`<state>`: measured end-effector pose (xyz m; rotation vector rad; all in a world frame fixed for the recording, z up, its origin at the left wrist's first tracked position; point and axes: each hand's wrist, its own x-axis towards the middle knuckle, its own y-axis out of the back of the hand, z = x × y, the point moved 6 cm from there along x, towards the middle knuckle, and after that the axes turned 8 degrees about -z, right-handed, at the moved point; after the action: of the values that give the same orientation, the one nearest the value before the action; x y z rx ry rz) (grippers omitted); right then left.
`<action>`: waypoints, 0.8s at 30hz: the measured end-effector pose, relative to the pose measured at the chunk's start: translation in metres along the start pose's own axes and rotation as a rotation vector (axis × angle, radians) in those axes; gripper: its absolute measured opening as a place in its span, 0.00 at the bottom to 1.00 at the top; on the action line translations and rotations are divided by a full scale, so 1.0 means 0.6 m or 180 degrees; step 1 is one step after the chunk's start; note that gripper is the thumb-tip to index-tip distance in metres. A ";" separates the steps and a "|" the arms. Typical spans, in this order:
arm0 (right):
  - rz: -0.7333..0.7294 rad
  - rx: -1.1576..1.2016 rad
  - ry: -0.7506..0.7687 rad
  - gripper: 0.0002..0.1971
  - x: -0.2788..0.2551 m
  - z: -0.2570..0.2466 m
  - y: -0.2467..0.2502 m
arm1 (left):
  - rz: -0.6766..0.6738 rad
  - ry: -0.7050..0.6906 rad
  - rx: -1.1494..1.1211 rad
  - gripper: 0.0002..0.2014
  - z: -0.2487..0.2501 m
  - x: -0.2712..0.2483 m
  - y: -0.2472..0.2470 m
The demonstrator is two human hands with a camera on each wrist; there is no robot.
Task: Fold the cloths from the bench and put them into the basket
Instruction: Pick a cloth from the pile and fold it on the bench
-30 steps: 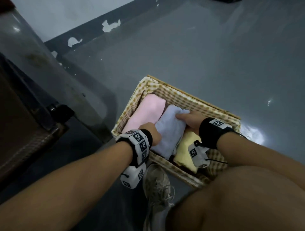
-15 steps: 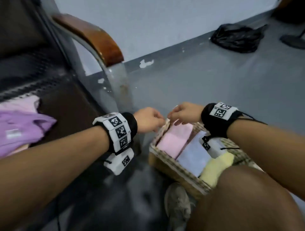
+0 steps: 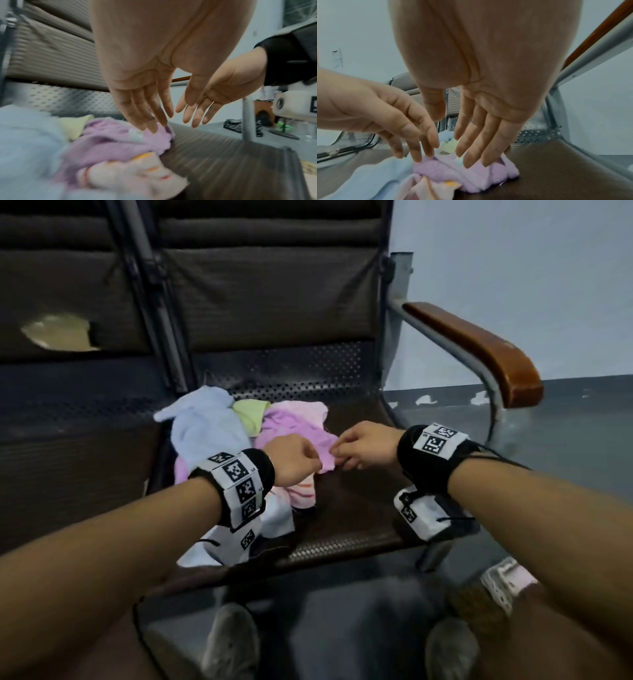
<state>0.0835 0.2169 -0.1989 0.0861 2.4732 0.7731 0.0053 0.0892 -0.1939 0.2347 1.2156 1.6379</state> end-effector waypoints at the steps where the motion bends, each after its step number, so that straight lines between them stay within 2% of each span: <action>1: -0.0044 -0.0108 0.0001 0.12 0.017 -0.005 -0.015 | -0.0039 0.0167 0.0082 0.15 -0.029 0.000 -0.003; 7: -0.0571 -0.1029 -0.0003 0.12 0.084 -0.002 -0.106 | 0.0204 0.1367 0.0685 0.33 -0.179 -0.019 -0.038; 9: -0.0579 -0.1121 0.0129 0.10 0.100 -0.015 -0.114 | 0.0288 0.1654 0.0593 0.35 -0.214 -0.026 -0.043; 10: -0.0557 -0.1087 0.0207 0.09 0.107 -0.025 -0.114 | 0.0339 0.1713 0.0549 0.33 -0.229 -0.026 -0.039; 13: -0.0464 -0.1155 0.0436 0.11 0.122 -0.049 -0.113 | 0.0548 0.1613 0.0334 0.19 -0.261 -0.019 -0.009; 15: -0.0414 -0.1166 0.0515 0.11 0.128 -0.058 -0.109 | 0.0687 0.1457 -0.0063 0.18 -0.272 -0.013 0.006; 17: -0.0347 -0.0976 0.0570 0.12 0.135 -0.066 -0.104 | 0.0913 0.1405 -0.0574 0.24 -0.268 -0.015 0.017; 20: -0.0300 -0.0002 0.0489 0.17 0.142 -0.079 -0.100 | 0.1164 0.1155 -0.1078 0.26 -0.231 -0.016 0.028; 22: -0.0412 0.0800 0.0264 0.23 0.137 -0.082 -0.108 | 0.1203 0.0661 -0.1566 0.20 -0.188 -0.010 0.031; 24: -0.0545 0.1189 0.0099 0.27 0.130 -0.081 -0.114 | 0.1067 0.0196 -0.2018 0.14 -0.136 -0.006 0.026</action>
<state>-0.0011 0.1518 -0.2402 -0.0024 2.5847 0.2374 -0.0563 0.0388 -0.2185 -0.0169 0.6665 2.2486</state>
